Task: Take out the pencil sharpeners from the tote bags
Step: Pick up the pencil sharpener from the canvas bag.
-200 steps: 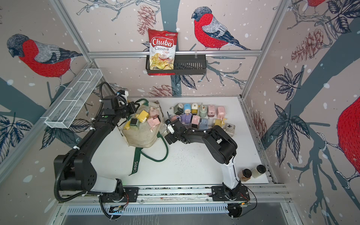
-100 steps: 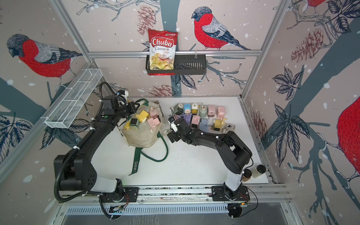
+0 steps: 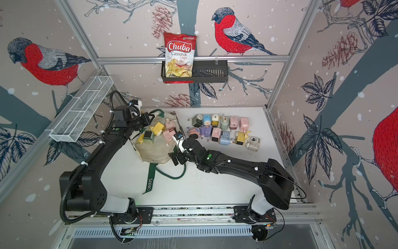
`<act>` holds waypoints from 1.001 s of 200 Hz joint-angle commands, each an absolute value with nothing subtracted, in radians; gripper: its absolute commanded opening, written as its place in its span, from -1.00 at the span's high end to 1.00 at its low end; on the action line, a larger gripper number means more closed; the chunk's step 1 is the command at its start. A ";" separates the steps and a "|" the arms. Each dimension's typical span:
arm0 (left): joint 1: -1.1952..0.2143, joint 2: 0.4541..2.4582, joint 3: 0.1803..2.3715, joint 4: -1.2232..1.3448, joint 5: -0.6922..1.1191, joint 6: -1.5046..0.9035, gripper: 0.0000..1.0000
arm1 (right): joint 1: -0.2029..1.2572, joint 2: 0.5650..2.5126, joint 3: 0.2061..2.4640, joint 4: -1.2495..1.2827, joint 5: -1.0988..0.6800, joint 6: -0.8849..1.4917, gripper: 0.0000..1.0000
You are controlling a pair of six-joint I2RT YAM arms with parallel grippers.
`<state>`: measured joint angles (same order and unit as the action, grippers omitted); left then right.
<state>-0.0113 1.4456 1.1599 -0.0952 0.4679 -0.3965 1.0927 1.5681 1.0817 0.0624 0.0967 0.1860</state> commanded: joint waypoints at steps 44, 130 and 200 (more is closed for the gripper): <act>-0.009 1.436 1.160 -0.083 0.476 -0.409 1.00 | 1.181 1.908 1.417 -0.092 0.286 0.381 -0.91; -0.009 1.437 1.160 -0.081 0.480 -0.410 1.00 | 1.181 2.418 2.039 -0.401 0.623 0.341 -0.99; -0.010 1.440 1.160 -0.080 0.481 -0.411 1.00 | 1.157 2.515 2.118 -0.336 0.782 0.238 -0.99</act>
